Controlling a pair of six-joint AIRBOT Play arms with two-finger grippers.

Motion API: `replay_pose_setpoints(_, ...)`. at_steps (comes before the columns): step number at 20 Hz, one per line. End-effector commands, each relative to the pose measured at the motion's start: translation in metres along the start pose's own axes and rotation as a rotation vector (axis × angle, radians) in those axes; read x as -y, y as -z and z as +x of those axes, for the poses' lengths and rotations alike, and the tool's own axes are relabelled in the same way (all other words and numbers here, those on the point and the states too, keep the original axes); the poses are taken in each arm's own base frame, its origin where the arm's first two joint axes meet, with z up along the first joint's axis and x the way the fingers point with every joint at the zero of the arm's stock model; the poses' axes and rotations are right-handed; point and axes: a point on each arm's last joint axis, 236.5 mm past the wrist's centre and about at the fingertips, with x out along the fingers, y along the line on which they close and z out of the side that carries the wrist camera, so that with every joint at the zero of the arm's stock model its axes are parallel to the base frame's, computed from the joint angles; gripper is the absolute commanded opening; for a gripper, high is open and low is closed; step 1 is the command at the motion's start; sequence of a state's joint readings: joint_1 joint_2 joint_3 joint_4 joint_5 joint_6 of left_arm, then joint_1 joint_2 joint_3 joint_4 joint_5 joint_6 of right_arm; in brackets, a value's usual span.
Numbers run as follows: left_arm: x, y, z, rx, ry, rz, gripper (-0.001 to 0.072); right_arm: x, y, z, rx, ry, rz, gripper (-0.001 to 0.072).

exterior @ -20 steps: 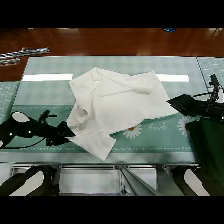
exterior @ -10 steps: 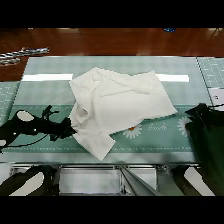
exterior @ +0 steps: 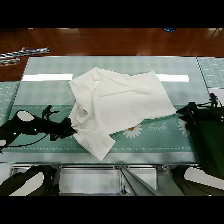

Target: Fold the shirts.

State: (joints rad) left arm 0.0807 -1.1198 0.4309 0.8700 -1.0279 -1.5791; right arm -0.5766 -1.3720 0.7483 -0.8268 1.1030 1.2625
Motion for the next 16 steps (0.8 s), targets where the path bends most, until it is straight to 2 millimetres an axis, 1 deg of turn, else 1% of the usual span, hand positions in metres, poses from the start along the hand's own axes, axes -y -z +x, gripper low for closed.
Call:
replay_pose_setpoints(1, 0.000, 0.000, 0.000, -0.001, 0.000, 0.001, 0.0019, -0.023, -0.015, 0.036, -0.044, 0.023, -0.039, 0.0406)
replay_pose_setpoints(3, 0.000, 0.000, 0.000, -0.001, 0.000, 0.000, 0.0020, -0.042, -0.018, 0.053, -0.078, 0.025, -0.077, 0.0405)
replay_pose_setpoints(4, 0.000, 0.000, 0.000, -0.001, 0.000, 0.000, 0.0019, -0.052, -0.019, 0.061, -0.090, 0.026, -0.098, 0.0357)
replay_pose_setpoints(5, 0.000, 0.000, 0.000, -0.001, 0.000, 0.000, 0.0019, -0.061, -0.019, 0.066, -0.098, 0.025, -0.121, 0.0233)
replay_pose_setpoints(6, 0.001, 0.000, 0.000, -0.002, 0.001, 0.000, 0.0019, -0.073, -0.019, 0.069, -0.104, 0.017, -0.158, 0.0035)
replay_pose_setpoints(7, 0.003, -0.002, -0.002, 0.004, 0.003, 0.004, 0.0019, -0.087, -0.019, 0.068, -0.106, 0.002, -0.202, 0.0022)
replay_pose_setpoints(8, 0.010, -0.008, -0.007, 0.016, 0.013, 0.020, 0.0019, -0.104, -0.017, 0.061, -0.120, -0.017, -0.256, 0.0022)
replay_pose_setpoints(9, 0.023, -0.017, -0.018, 0.038, 0.030, 0.088, 0.0019, -0.123, -0.017, 0.049, -0.127, -0.033, -0.305, 0.0022)
replay_pose_setpoints(10, 0.043, -0.028, -0.035, 0.072, 0.052, 0.170, 0.0019, -0.146, -0.021, 0.029, -0.109, -0.060, -0.362, 0.0022)
replay_pose_setpoints(11, 0.069, -0.043, -0.062, 0.133, 0.085, 0.252, 0.0019, -0.172, -0.027, 0.005, -0.065, -0.087, -0.420, 0.0021)
replay_pose_setpoints(12, 0.097, -0.060, -0.094, 0.217, 0.116, 0.322, 0.0019, -0.201, -0.034, -0.025, 0.006, -0.112, -0.481, 0.0021)
replay_pose_setpoints(13, 0.126, -0.075, -0.135, 0.324, 0.149, 0.403, 0.0019, -0.233, -0.040, -0.063, 0.106, -0.133, -0.549, 0.0021)
replay_pose_setpoints(14, 0.158, -0.088, -0.184, 0.452, 0.177, 0.491, 0.0019, -0.264, -0.041, -0.101, 0.203, -0.162, -0.613, 0.0021)
replay_pose_setpoints(15, 0.187, -0.094, -0.232, 0.572, 0.201, 0.563, 0.0019, -0.296, -0.036, -0.144, 0.306, -0.193, -0.682, 0.0021)
replay_pose_setpoints(16, 0.215, -0.094, -0.285, 0.701, 0.223, 0.639, 0.0019, -0.322, -0.026, -0.183, 0.395, -0.221, -0.744, 0.0021)
